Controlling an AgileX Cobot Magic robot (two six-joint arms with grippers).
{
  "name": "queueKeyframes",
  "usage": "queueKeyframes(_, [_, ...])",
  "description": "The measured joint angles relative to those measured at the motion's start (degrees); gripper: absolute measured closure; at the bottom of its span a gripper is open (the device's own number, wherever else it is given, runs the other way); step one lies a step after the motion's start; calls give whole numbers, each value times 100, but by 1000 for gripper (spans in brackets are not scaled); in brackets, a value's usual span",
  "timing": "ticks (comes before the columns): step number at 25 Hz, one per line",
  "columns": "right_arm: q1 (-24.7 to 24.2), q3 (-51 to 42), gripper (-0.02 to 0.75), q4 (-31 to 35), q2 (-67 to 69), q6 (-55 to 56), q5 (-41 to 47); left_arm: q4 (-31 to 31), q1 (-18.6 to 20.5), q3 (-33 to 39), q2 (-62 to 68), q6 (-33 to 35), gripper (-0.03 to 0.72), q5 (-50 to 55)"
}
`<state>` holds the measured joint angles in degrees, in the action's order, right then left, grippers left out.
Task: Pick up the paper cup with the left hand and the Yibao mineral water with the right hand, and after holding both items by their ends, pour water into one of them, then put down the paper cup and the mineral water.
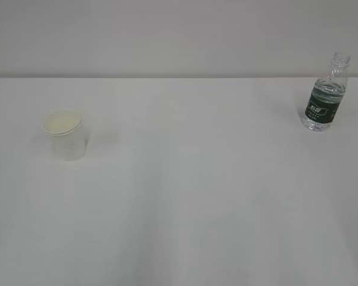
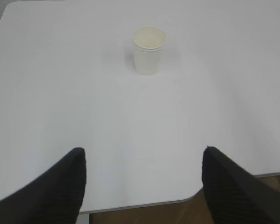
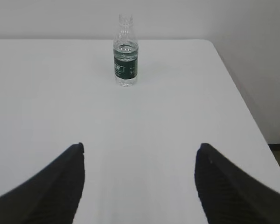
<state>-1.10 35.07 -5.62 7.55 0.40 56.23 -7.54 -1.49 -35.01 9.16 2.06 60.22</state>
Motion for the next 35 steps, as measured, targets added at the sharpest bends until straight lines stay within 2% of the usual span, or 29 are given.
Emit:
queueKeyframes(12, [0, -100, 178, 233, 0, -40, -230, 0, -361, 0, 0, 0, 141, -3])
queueKeyframes(24, [0, -388, 178, 159, 0, -175, -686, -19, -361, 0, 0, 0, 143, -58])
queueKeyframes(35, [0, -809, 178, 159, 124, -187, -1567, -19, -361, 0, 0, 0, 144, -152])
